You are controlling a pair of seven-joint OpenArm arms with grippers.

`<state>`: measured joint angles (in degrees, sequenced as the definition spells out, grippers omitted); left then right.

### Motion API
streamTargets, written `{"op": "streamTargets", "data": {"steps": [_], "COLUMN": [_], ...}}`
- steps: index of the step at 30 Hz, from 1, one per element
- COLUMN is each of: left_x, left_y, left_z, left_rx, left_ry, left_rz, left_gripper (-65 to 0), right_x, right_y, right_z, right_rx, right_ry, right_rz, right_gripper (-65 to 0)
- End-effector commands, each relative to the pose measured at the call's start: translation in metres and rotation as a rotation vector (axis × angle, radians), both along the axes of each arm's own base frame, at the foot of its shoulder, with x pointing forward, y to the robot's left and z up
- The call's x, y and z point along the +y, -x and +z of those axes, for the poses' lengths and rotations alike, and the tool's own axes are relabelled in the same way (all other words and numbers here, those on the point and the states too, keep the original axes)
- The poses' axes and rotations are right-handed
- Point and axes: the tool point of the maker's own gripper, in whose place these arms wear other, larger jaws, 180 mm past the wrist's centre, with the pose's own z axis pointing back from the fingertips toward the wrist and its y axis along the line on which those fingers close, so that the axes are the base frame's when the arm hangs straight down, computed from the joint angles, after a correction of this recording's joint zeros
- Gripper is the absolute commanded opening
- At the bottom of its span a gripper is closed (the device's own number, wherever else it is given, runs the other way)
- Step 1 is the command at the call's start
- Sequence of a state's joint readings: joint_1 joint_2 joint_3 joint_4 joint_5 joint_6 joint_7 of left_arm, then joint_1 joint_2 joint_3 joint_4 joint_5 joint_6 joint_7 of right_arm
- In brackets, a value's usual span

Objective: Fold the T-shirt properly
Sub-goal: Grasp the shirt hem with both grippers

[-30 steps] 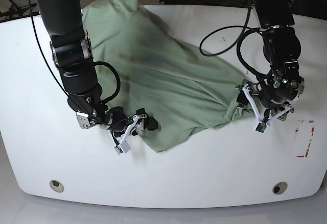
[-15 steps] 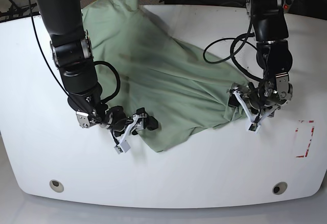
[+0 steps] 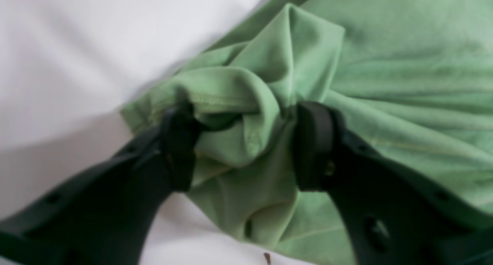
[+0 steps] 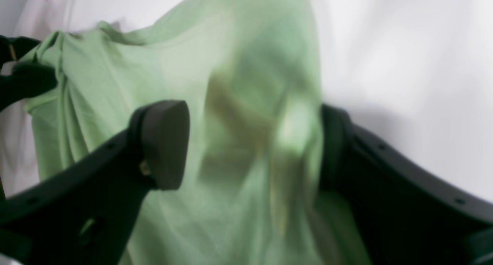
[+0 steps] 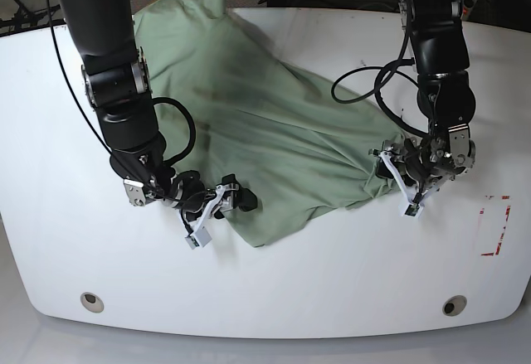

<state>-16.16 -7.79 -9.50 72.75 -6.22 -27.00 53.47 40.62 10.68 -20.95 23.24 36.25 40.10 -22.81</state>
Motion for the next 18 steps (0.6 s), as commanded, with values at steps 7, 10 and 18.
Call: {"op": "streamTargets", "data": {"steps": [7, 10, 18], "left_x": [0.001, 0.001, 0.025], "left_y": [-0.012, -0.012, -0.012], "left_z": [0.013, 0.016, 0.057], "left_rx": [-0.044, -0.052, -0.184], "left_ry": [0.008, 0.007, -0.019], "left_rz": [0.001, -0.002, 0.063], "left_gripper": [-59.0, -65.0, -65.0], "right_x": [-0.003, -0.003, -0.003], "right_y": [-0.006, -0.006, -0.005], "right_z": [0.006, 0.007, 0.006], "right_rx": [-0.007, -0.009, -0.008], "right_ry": [0.023, 0.023, 0.027], "right_rz": [0.013, 0.013, 0.017], "right_gripper": [-22.7, -35.7, -65.0]}}
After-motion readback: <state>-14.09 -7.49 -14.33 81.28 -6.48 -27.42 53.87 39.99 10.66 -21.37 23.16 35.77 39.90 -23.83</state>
